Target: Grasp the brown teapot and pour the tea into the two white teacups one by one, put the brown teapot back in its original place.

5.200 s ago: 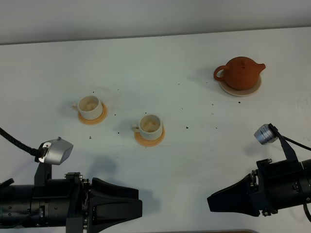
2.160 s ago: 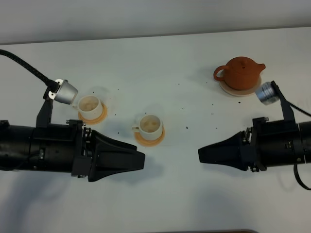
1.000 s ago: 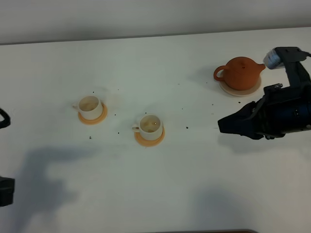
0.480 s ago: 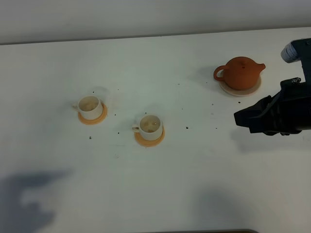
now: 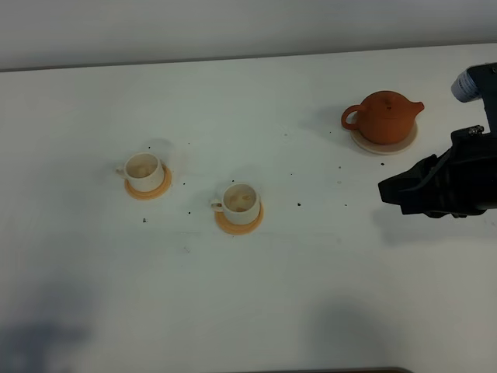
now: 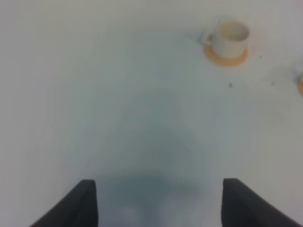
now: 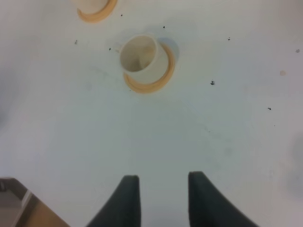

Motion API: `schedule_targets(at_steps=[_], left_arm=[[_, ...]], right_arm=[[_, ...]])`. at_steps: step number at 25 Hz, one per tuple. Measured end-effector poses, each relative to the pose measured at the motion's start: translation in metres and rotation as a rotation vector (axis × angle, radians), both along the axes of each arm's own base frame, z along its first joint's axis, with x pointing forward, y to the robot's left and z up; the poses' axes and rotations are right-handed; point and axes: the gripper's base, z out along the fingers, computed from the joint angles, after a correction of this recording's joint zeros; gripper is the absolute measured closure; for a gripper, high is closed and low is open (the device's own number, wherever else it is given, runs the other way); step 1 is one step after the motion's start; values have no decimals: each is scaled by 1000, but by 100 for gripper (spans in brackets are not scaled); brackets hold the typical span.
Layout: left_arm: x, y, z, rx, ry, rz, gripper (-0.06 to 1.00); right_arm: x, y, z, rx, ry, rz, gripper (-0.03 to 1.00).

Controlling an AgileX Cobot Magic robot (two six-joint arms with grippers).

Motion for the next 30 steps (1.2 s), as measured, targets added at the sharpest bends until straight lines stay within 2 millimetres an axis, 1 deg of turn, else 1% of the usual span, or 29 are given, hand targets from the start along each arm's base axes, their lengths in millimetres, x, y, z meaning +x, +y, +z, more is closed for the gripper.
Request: schedule_targets(at_steps=[3,7,10,16,20,25,30], left_arm=[[-9,2,-1,-1,-59,-9,39],[-10,2,-1,2,-67,-12,39],[-10,2,-1,3,-66,-12,39],[-10,2,-1,0,-67,-11,39],[-10,3,-1,-13,-69,12,39],[-10,4,-1,-20,-72,34,39],[-10,4,-1,-22,-71,31,39]], right_arm=[[1,0,0,-1,-5,-6,73],[0,-1,2,-4,-22,-10,73],[-4,-4,10,5,-62,-15,73],[-20,-14,34,32,-138,-66,73],[-28,-22,40,1,-145,-118,73],[-31,-27,33,-49,-94,-147,73],[-35,-30,10,-81,-41,-166,73]])
